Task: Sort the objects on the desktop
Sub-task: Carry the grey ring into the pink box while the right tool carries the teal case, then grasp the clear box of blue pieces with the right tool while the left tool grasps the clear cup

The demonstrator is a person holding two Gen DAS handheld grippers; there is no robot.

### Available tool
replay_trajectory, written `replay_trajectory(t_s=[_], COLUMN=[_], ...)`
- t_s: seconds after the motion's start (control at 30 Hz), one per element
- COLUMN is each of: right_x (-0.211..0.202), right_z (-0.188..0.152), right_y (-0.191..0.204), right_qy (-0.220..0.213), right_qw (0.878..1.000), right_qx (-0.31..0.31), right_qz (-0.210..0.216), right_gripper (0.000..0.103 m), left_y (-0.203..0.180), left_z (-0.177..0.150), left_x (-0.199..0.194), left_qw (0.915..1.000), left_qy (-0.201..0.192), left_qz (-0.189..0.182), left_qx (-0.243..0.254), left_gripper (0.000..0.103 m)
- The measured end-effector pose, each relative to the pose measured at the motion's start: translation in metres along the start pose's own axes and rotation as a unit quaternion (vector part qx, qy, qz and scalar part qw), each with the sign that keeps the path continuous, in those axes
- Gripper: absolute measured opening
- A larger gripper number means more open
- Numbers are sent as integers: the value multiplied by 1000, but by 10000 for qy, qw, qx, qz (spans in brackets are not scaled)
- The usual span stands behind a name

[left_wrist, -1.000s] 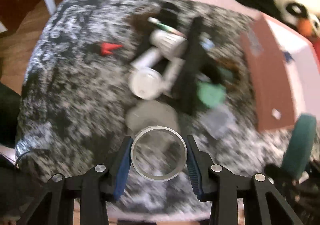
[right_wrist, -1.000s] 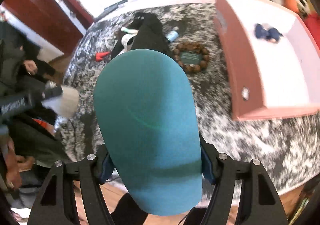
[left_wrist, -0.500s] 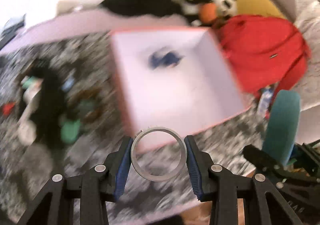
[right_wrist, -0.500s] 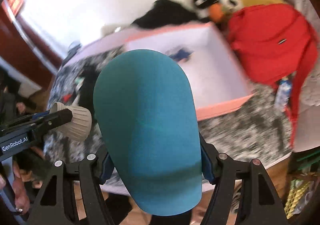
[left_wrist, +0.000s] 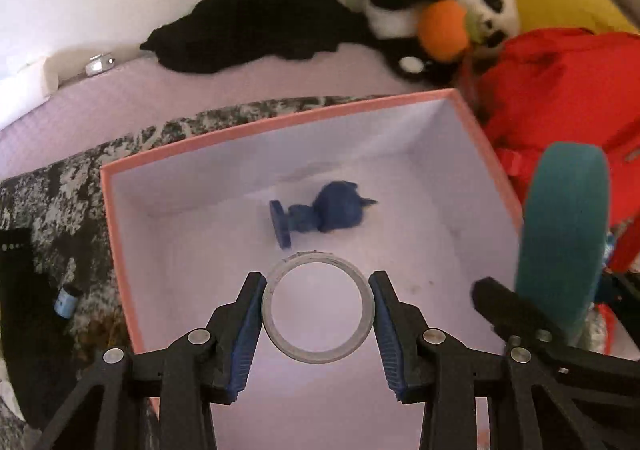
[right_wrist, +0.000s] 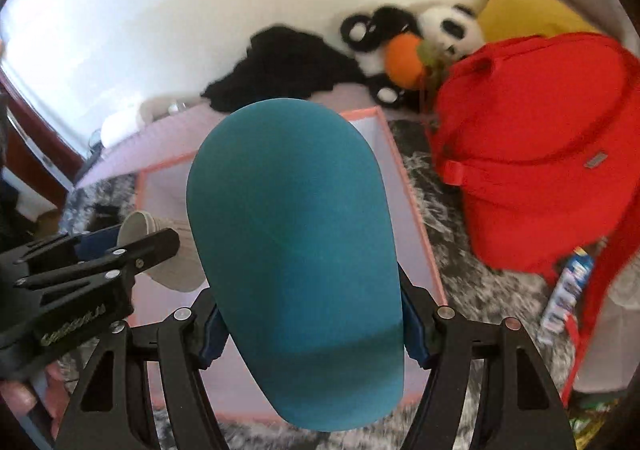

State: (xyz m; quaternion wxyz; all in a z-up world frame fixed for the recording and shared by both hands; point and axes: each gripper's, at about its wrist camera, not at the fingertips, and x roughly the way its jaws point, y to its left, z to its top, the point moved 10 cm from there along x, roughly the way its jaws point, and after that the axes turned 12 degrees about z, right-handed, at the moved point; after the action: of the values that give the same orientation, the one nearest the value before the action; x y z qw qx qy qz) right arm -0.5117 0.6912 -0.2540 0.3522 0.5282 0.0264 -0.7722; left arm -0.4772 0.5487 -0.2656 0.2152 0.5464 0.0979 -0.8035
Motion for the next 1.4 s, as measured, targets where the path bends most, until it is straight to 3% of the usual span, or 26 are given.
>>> replay_trajectory(t_s=[0.1, 0.2, 0.27, 0.43, 0.57, 0.7, 0.83, 0.93, 1.0, 1.2, 1.4], right_x=[31, 41, 38, 16, -16, -40, -40, -14, 19, 119, 185], right_z=[4, 8, 11, 7, -9, -47, -111, -164, -195, -229, -226], right_y=[-9, -13, -11, 8, 57, 121, 199, 250, 276, 293, 294], right_qy=[144, 163, 91, 1, -123, -80, 253, 651, 894, 1067, 883], right_qw=[9998, 9985, 9966, 9950, 9947, 9948, 9952, 9929, 9911, 9914, 9926], right_qx=[-60, -331, -536, -691, -851, -979, -914, -773, -595, 247, 654], right_qz=[-91, -410, -611, -714, -569, -276, 253, 631, 782, 718, 518], right_gripper=[74, 77, 84, 85, 87, 90, 93, 96, 96, 96, 96], left_y=[8, 14, 19, 39, 83, 154, 244, 306, 326, 333, 329], left_z=[4, 6, 5, 1, -19, -86, -194, -269, -294, -290, -290], left_x=[15, 17, 13, -14, -53, -89, -99, -76, -49, 31, 91], left_qw=[9997, 9996, 9996, 9992, 9974, 9944, 9897, 9839, 9842, 9949, 9967], left_qy=[51, 23, 0, -69, -140, 10, 508, 842, 924, 542, 626], left_qz=[178, 215, 150, 5, -119, -22, 495, 962, 1035, 600, 497], left_qx=[-128, -195, -249, -389, -700, -1054, -1243, -1248, -1097, -607, -165], left_gripper=[61, 66, 67, 70, 74, 80, 81, 81, 81, 81, 84])
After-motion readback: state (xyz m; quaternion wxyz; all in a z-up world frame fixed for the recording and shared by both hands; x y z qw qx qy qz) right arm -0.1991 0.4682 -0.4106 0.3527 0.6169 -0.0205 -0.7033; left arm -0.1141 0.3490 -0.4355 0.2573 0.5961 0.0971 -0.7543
